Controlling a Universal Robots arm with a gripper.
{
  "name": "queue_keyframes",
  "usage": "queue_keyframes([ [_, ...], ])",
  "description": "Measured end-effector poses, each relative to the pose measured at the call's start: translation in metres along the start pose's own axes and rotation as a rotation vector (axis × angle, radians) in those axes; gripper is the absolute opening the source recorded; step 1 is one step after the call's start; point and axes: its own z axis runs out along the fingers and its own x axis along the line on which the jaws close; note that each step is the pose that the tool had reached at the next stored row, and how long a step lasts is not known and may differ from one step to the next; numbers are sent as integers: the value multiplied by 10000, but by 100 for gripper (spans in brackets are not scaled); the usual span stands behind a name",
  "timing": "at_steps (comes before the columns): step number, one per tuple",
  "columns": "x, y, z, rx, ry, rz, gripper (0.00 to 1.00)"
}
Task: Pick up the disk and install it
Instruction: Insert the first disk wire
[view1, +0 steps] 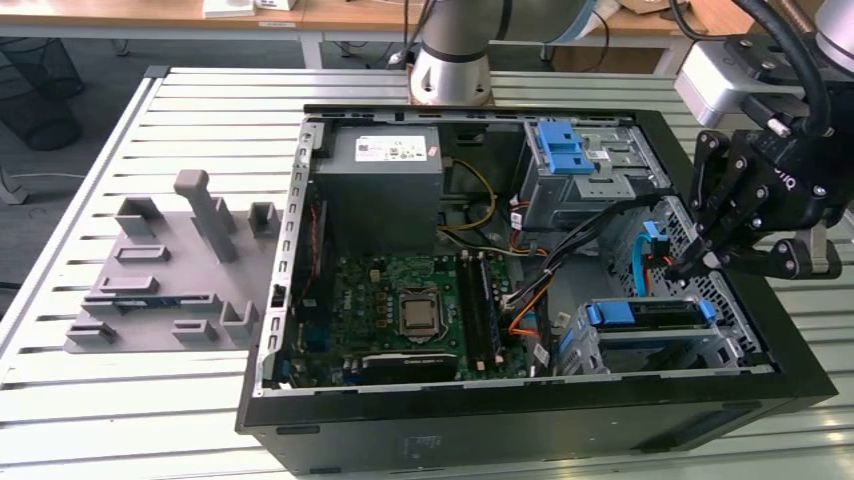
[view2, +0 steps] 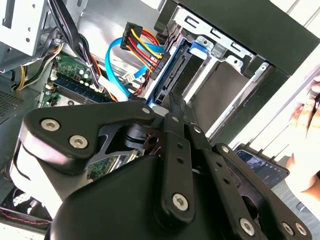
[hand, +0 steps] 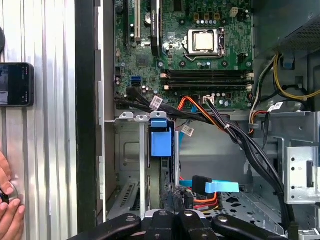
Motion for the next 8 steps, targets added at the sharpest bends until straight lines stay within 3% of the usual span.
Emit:
queue_keyframes([
  [8, 0, -1, 5, 0, 1, -1, 11],
])
